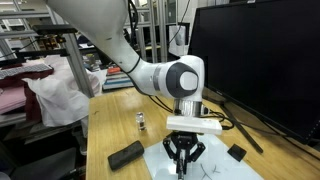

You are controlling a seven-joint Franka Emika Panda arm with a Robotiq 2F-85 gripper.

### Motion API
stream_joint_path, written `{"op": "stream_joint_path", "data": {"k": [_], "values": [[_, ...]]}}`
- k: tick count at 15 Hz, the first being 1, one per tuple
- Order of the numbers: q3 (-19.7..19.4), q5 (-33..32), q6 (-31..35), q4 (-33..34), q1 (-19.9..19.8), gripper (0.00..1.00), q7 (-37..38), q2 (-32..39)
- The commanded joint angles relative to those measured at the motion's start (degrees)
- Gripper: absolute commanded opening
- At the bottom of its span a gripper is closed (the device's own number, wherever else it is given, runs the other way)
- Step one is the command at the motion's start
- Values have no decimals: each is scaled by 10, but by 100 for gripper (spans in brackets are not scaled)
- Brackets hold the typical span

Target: Draw an "x" on the paper

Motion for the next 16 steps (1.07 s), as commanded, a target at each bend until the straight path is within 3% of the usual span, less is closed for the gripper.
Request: {"op": "stream_joint_path", "data": {"k": [1,10,11,13,16], "values": [[14,9,21,-39,-11,5,-53,-30],[25,39,14,-50,-7,5,-145,-31],[25,45,8,-47,-7,44,-147,-30],[25,53,12,-49,-10,51,-153,-32],[25,66,7,-48,-13,73,-162,-33]]}}
